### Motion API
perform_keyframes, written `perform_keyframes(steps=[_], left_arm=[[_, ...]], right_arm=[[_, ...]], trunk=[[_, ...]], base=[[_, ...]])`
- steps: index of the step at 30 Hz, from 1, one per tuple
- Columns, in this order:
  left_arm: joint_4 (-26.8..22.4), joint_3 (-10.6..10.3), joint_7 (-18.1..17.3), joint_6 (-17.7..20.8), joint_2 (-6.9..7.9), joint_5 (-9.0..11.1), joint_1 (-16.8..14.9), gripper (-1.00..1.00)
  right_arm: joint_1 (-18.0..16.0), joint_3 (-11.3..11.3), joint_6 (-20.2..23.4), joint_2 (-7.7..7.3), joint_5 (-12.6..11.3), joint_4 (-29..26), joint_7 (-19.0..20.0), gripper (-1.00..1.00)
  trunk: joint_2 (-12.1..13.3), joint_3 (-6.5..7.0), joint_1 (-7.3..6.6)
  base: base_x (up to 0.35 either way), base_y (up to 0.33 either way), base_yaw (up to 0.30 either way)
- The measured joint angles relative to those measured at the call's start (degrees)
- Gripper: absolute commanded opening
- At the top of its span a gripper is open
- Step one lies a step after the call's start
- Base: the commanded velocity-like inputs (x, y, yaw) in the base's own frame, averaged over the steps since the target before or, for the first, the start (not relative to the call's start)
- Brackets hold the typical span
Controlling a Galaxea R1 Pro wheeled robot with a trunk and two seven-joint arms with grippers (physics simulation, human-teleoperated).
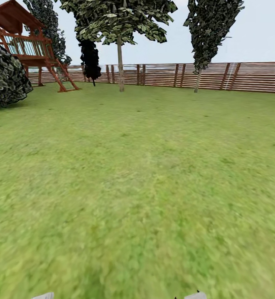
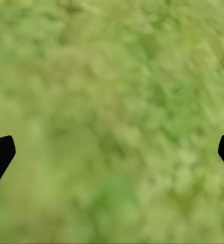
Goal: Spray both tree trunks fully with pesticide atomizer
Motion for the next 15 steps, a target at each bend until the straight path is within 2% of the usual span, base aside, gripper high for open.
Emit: perform_keyframes(steps=[15], left_arm=[[0.0,0.0,0.0,0.0,0.00,0.0,0.0,-1.00]], right_arm=[[0.0,0.0,0.0,-0.02,0.0,0.0,0.0,1.00]], trunk=[[0.0,0.00,0.00]], base=[[0.339,0.000,0.000]])
